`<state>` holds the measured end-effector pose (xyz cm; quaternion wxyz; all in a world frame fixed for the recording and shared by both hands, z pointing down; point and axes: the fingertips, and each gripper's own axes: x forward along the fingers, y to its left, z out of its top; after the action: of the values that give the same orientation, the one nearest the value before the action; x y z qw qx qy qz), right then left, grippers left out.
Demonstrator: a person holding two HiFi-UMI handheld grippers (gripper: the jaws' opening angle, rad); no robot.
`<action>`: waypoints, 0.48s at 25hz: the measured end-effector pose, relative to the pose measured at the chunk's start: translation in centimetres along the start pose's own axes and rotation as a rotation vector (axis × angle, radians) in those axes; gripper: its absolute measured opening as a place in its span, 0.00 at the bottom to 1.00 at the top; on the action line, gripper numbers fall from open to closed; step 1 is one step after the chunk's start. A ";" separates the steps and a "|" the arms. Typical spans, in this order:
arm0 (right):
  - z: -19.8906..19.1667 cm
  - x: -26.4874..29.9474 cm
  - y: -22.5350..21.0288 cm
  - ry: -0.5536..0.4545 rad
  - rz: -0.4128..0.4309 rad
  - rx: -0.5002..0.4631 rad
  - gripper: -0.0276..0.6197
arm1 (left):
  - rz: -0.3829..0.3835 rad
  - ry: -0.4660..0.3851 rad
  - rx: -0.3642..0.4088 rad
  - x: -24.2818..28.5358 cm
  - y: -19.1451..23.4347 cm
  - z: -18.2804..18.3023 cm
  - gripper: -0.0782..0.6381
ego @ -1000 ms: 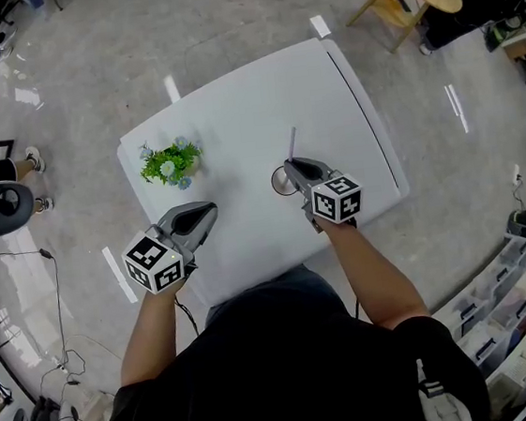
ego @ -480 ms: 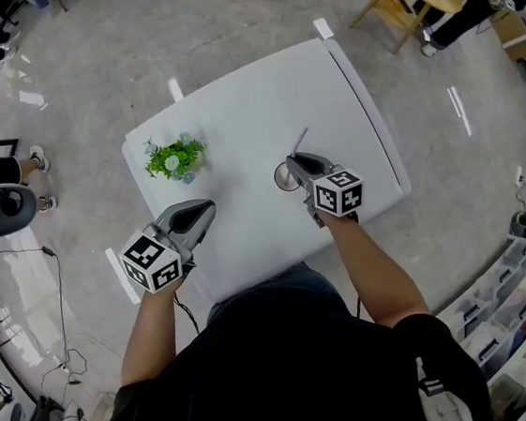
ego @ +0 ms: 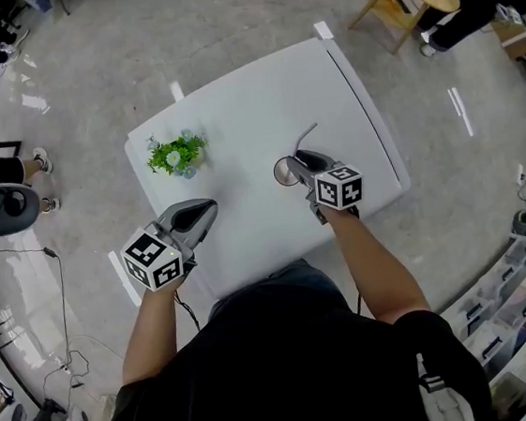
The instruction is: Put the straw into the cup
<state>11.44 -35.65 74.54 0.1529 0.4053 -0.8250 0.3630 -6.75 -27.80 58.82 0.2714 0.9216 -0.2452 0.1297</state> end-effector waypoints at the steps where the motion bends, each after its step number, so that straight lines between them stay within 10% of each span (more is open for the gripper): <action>1: -0.2 -0.1 -0.1 0.001 -0.002 0.002 0.28 | -0.001 -0.001 0.002 0.0 -0.2 0.0 0.11; 12: -0.6 -2.1 0.1 -0.010 -0.022 0.022 0.29 | -0.009 -0.020 0.032 -1.0 -1.7 0.6 0.11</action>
<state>12.70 -33.98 73.78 0.1485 0.4179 -0.8172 0.3682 -6.66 -26.46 57.23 0.2546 0.9282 -0.2418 0.1233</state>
